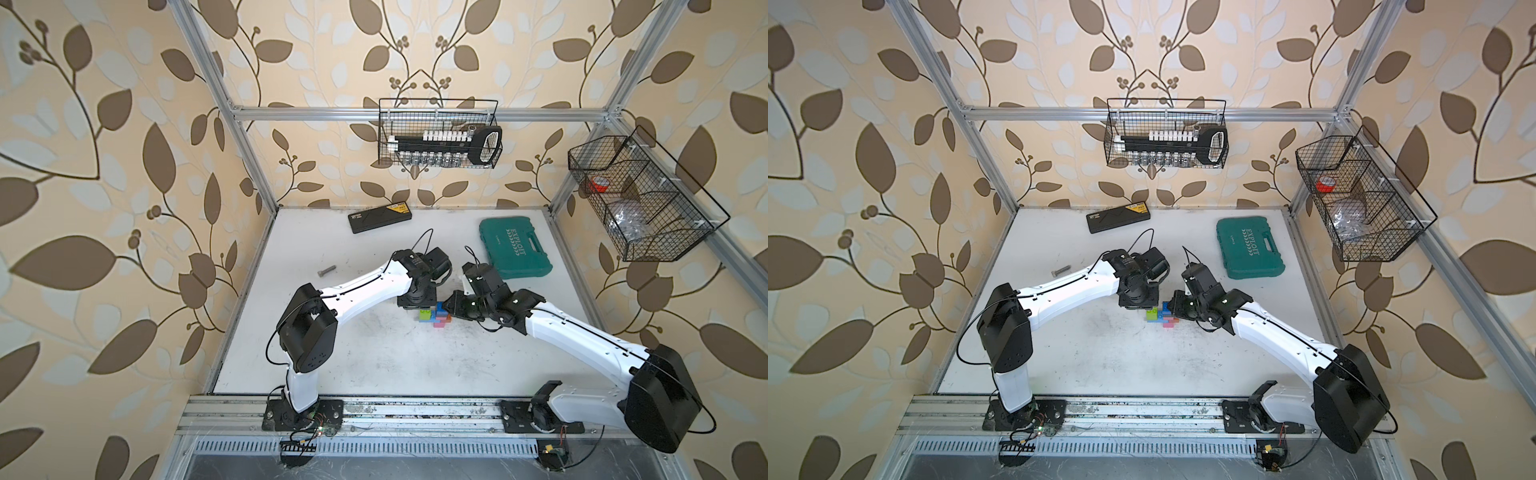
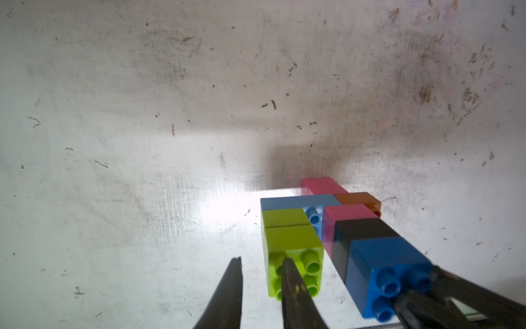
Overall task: Assemble the number 4 with lego
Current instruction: Assemble the lego brick with the lego brick.
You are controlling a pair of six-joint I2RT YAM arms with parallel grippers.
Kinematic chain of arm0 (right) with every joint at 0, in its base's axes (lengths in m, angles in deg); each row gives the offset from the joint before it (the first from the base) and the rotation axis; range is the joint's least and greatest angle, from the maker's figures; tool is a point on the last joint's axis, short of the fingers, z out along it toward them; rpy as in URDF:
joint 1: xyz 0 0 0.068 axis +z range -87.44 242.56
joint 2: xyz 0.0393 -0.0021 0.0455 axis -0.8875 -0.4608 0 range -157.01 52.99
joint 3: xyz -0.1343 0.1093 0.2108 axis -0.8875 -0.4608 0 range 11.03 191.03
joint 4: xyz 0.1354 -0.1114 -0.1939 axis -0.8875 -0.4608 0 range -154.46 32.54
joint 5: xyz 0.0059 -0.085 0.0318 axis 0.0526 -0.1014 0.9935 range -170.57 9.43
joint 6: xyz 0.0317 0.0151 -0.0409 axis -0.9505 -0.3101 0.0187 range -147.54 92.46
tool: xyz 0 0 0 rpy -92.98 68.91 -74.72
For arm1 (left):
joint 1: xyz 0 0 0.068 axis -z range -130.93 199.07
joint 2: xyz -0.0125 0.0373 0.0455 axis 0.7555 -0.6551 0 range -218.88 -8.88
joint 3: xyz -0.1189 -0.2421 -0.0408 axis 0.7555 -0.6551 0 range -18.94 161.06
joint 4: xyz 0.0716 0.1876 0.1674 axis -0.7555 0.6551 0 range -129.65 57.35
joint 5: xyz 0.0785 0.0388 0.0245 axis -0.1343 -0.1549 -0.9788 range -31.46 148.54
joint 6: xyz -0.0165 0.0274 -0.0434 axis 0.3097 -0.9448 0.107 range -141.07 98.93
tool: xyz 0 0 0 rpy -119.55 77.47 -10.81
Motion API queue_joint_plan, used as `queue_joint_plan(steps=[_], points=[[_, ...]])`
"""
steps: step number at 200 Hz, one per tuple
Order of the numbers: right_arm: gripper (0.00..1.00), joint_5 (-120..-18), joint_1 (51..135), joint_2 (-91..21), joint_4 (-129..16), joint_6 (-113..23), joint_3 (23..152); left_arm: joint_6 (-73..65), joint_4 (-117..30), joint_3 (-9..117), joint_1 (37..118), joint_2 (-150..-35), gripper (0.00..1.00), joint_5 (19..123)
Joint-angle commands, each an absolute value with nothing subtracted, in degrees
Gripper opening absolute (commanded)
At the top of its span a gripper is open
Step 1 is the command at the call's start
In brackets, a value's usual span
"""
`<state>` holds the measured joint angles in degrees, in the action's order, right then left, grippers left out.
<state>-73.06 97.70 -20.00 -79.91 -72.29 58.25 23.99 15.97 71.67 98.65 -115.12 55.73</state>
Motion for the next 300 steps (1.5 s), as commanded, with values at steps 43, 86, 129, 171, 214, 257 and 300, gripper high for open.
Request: queue_joint_plan(steps=[43,86,129,171,214,257,300], points=[[0.17,-74.5,98.0,-22.0,-87.6,-71.7,56.1,23.7,16.6,70.0,98.6,-113.0,0.23,57.2],[0.17,-74.5,97.9,-21.8,-87.6,-71.8,56.0,23.3,17.3,72.5,98.6,-111.5,0.34,55.3],[0.17,-74.5,98.0,-21.9,-87.6,-71.8,55.9,22.9,17.1,72.3,98.6,-111.4,0.32,56.5],[0.17,-74.5,98.0,-21.9,-87.4,-72.0,55.8,22.5,16.7,71.6,98.6,-112.1,0.3,58.6],[0.17,-74.6,97.9,-21.8,-87.4,-72.0,55.7,22.3,16.7,70.8,99.1,-113.6,0.28,60.1],[0.17,-74.5,97.9,-21.8,-87.4,-72.0,55.6,21.8,17.5,70.6,99.8,-115.3,0.24,60.3],[0.17,-74.4,98.0,-21.9,-87.0,-72.1,55.5,21.7,17.3,69.8,100.0,-116.7,0.19,60.7]])
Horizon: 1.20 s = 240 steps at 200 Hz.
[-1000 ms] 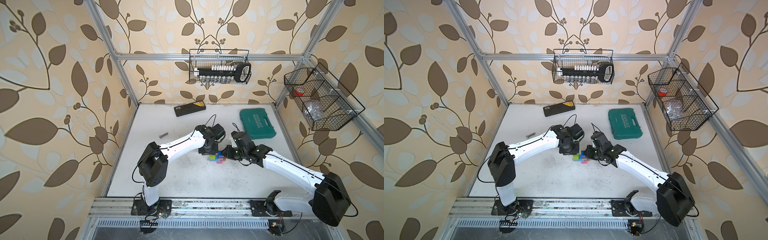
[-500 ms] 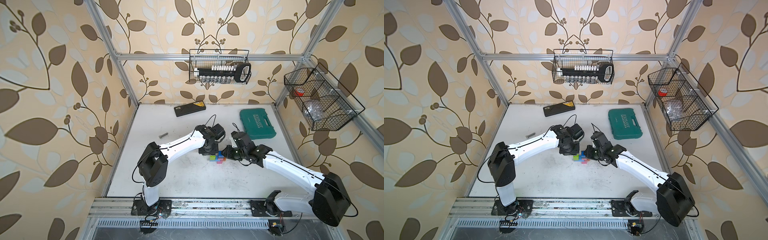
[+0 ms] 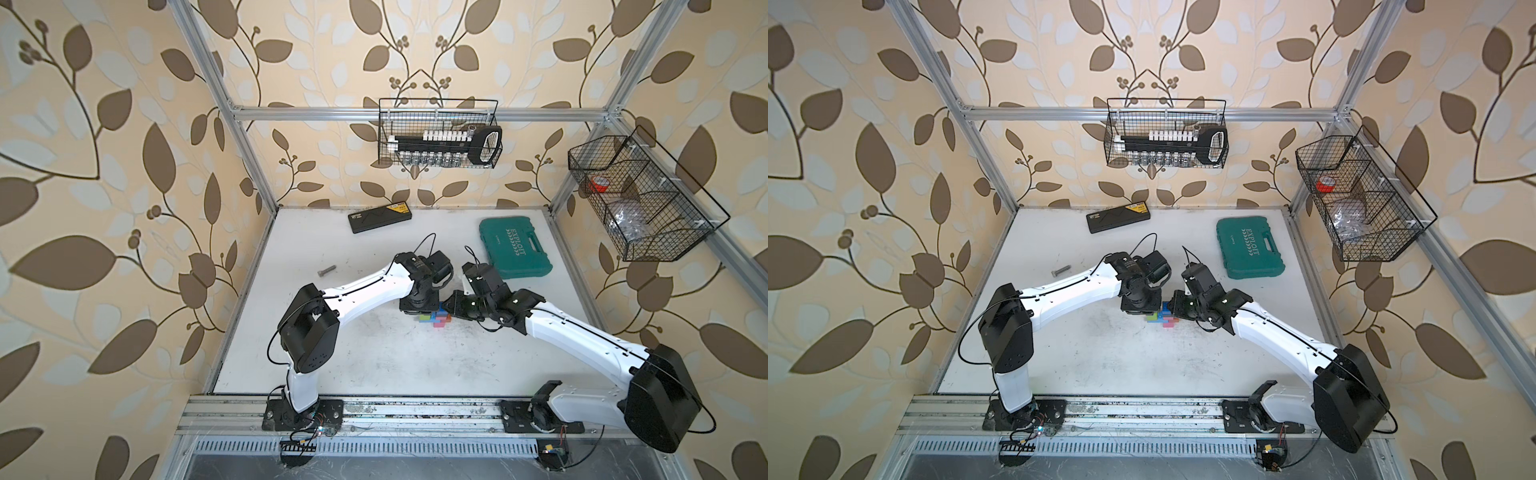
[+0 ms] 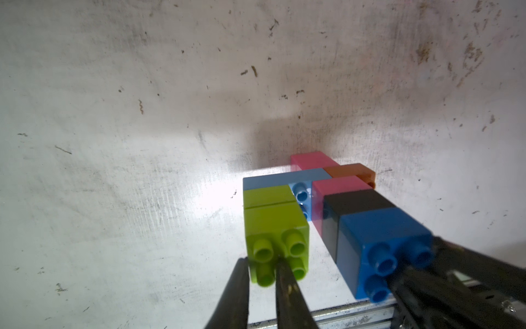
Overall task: Assemble the number 4 with lego
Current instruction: Assemble the lego brick with the lego brick.
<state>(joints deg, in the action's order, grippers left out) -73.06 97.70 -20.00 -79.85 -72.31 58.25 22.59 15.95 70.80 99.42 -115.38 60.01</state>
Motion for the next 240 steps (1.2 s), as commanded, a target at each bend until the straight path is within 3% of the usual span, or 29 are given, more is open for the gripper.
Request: queue_joint_plan(steps=[1,69,128,165,189,240], points=[[0.17,-74.4,98.0,-22.0,-87.0,-72.1,55.5,21.7,17.2,69.8,100.0,-116.6,0.18,60.7],[0.17,-74.4,97.9,-21.6,-87.2,-72.1,55.3,21.7,17.0,69.8,100.1,-116.7,0.21,60.9],[0.17,-74.6,97.9,-21.0,-87.3,-72.0,55.5,21.1,18.3,74.1,100.1,-113.7,0.49,56.8],[0.18,-74.6,97.9,-21.1,-87.4,-71.7,56.5,20.1,18.3,75.9,100.1,-111.6,0.59,55.4],[0.18,-74.7,98.0,-21.3,-87.4,-71.6,56.7,20.1,18.9,75.6,100.1,-111.6,0.58,55.1],[0.18,-74.6,98.0,-21.2,-87.4,-71.7,56.4,20.9,16.3,70.6,100.1,-112.2,0.45,55.9]])
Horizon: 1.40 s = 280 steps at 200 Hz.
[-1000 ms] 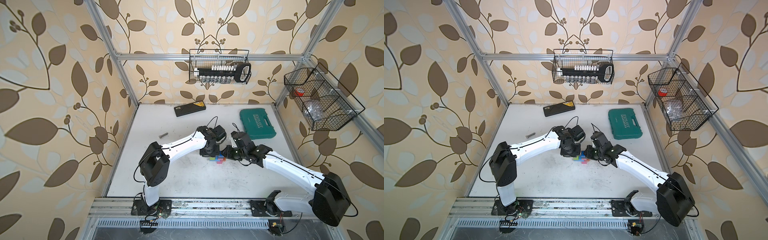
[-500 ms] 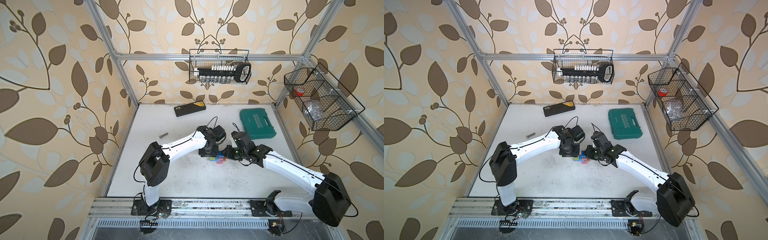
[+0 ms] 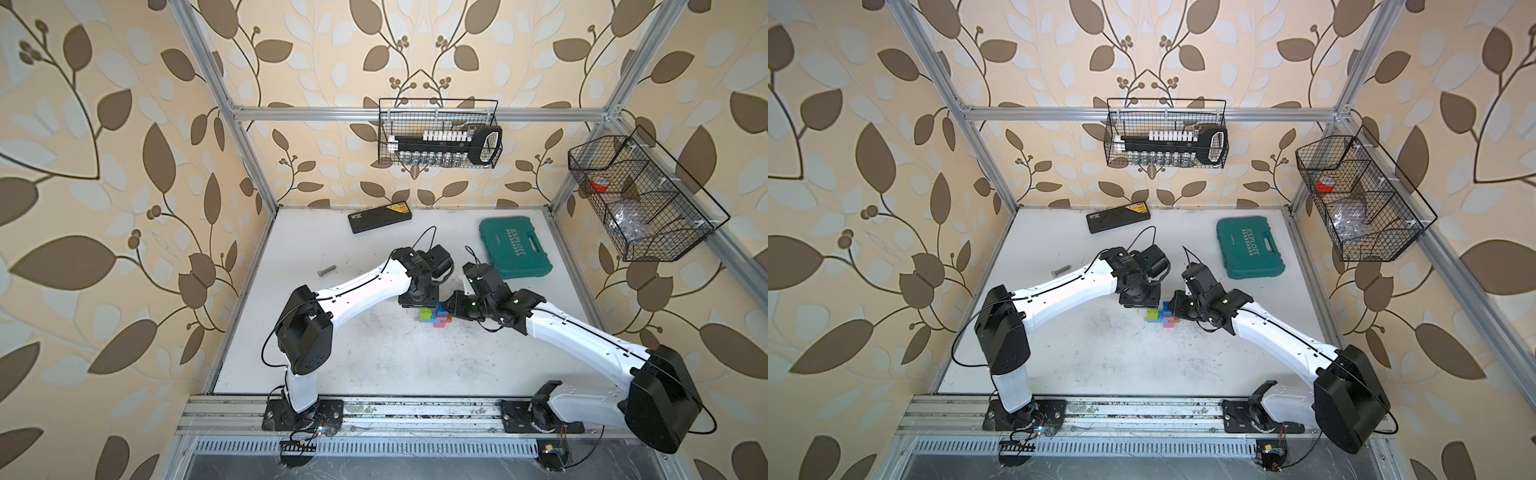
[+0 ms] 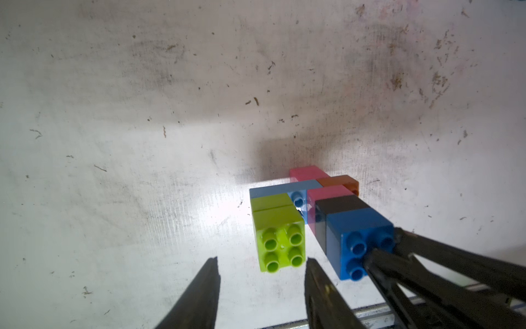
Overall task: Assemble the number 4 with lego
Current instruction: Assemble the lego brick with the lego brick.
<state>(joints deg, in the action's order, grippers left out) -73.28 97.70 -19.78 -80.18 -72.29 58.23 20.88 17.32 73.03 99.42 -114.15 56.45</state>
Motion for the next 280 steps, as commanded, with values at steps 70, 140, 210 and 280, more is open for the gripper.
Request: queue_joint_plan(steps=[70,140,210,280], points=[[0.18,-74.8,97.9,-21.5,-87.9,-71.5,56.6,21.4,14.3,67.8,100.0,-113.8,0.23,58.5],[0.18,-74.8,98.0,-21.1,-87.8,-71.7,56.1,21.5,14.2,67.3,100.0,-113.4,0.28,58.4],[0.18,-74.8,98.0,-21.1,-87.5,-71.7,56.4,20.9,15.4,70.1,100.0,-111.4,0.46,55.5],[0.19,-74.9,98.0,-21.3,-88.1,-71.0,57.7,20.8,15.5,71.6,100.0,-107.3,0.52,53.0]])
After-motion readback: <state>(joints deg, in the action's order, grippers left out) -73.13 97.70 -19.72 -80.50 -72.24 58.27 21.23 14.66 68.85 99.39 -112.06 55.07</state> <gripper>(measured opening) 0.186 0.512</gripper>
